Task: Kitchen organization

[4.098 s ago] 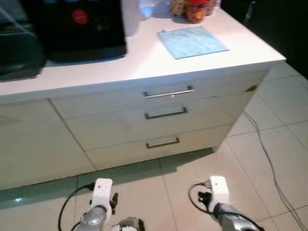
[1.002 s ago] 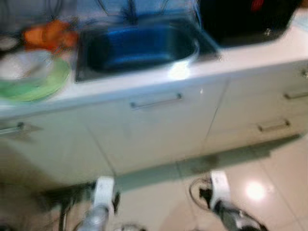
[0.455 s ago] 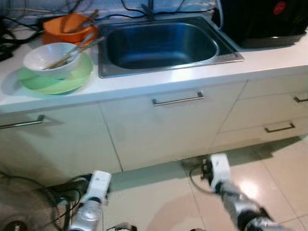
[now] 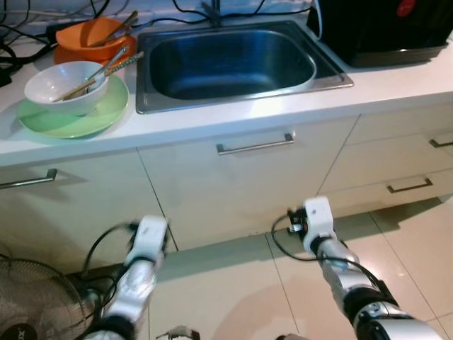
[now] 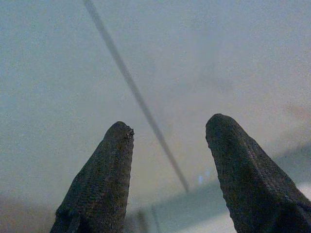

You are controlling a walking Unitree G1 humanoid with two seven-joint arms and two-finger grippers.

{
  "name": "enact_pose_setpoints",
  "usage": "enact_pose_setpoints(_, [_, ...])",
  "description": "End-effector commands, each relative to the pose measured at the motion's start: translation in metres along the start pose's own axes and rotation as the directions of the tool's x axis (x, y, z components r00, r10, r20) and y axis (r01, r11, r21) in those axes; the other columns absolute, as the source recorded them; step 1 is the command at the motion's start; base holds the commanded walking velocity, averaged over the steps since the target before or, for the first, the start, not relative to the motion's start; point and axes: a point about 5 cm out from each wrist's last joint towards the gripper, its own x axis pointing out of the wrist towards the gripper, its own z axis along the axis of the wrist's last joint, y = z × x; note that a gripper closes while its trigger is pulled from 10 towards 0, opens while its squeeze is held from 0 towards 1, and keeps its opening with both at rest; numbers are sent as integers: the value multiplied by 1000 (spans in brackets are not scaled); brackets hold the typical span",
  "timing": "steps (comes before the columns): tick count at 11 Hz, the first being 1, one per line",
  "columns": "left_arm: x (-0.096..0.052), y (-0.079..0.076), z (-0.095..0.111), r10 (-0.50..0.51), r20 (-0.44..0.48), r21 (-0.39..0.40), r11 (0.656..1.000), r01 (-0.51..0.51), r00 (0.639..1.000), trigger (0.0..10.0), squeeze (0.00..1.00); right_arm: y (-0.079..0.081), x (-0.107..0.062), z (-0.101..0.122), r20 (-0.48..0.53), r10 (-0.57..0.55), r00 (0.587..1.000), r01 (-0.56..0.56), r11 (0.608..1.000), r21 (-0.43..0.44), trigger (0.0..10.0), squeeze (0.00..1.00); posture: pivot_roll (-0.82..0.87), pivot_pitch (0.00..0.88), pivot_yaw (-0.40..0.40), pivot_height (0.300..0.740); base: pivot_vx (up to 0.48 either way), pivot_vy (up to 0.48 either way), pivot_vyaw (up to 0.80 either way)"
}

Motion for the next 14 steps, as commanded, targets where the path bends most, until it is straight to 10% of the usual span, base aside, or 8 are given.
enact_pose_setpoints(1, [-1, 3, 9, 17, 75, 16, 1000, -18, 997, 10000, 0, 0, 3, 13, 81, 2, 997, -3, 1000, 13, 10000, 0, 23, 24, 32, 740, 0, 0, 0])
enact_pose_setpoints(8, [-16, 16, 107, 58, 531, 55, 993, -103, 845, 10000, 0, 1, -7, 106, 512, -4, 859, 28, 999, -40, 10000, 0, 24, 0, 11, 740, 0, 0, 0])
enact_pose_setpoints(14, [10, -11, 192, 43, 646, 16, 997, -70, 762, 10000, 0, 32, 9, 161, 579, -17, 815, -39, 996, 83, 10000, 0, 37, 16, 4, 740, 0, 0, 149])
